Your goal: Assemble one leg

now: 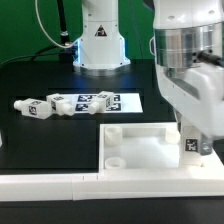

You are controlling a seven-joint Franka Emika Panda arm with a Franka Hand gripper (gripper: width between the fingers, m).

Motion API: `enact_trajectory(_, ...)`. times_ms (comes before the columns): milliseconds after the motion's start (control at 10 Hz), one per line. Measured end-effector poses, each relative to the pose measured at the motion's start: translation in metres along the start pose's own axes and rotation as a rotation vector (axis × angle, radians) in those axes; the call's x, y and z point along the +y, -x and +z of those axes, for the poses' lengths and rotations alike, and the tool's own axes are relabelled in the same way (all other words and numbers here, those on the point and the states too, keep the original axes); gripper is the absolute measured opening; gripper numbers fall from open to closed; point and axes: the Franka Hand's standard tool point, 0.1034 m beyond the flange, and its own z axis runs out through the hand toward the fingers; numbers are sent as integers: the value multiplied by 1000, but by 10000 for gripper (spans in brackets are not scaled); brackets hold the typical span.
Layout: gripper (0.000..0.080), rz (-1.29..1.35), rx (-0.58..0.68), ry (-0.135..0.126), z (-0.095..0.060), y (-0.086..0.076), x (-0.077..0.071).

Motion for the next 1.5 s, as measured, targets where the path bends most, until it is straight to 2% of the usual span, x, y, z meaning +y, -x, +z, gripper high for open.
enact_trajectory(100,634,-142,-5,0,0,5,-1)
enact_trajectory(200,645,-189,-5,1,0,3,0)
enact_trajectory(500,648,-389,0,3,1,-1,1)
enact_trajectory(800,648,-937,8,35,-8,-21,0)
enact_trajectory(1000,648,-912,11,35,-7,-22,0)
enact_trajectory(1200,387,-904,11,35,-7,-22,0)
enact_trajectory(1300,284,-821,12,34,-7,-22,0)
enact_trajectory(1500,284,-583,13,35,-6,-23,0)
